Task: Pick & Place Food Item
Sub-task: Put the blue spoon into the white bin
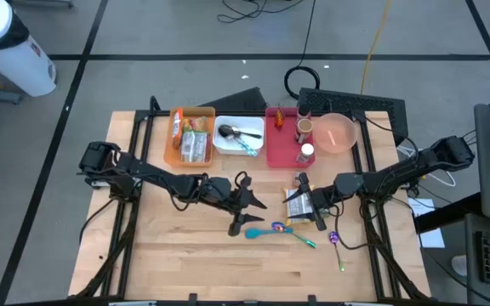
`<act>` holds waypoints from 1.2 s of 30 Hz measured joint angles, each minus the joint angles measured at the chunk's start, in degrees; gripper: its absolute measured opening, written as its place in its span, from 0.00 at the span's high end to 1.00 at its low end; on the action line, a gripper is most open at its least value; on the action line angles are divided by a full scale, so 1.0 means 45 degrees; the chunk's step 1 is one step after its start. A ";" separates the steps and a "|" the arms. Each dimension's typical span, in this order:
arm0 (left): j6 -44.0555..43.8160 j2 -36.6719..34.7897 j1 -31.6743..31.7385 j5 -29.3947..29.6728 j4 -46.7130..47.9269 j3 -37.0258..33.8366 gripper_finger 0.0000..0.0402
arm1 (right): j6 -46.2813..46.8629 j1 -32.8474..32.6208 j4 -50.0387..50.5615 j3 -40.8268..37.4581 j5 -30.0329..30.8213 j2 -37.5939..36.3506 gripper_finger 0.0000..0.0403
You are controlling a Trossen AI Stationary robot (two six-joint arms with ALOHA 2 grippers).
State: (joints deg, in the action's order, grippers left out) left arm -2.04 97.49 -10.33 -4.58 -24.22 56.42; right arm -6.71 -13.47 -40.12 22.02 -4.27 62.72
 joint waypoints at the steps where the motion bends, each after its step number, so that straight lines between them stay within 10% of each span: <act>1: -0.0013 0.0000 -0.0013 -0.0055 0.0023 0.0000 0.54 | 0.0002 -0.0013 0.0067 0.0000 -0.0002 0.0000 0.44; 17: -0.1925 0.1897 -0.0895 -0.1221 0.1033 0.0005 0.54 | 0.0002 -0.0029 0.0214 0.0000 -0.0043 0.0000 0.44; 36: -0.2287 0.2443 -0.0869 0.1035 0.1572 0.0725 0.54 | -0.0037 -0.0005 0.0256 0.0000 -0.0005 0.0000 0.44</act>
State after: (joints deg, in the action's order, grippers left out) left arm -12.33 108.49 -14.25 0.08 -17.15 59.69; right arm -6.87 -13.50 -38.97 22.02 -4.29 62.72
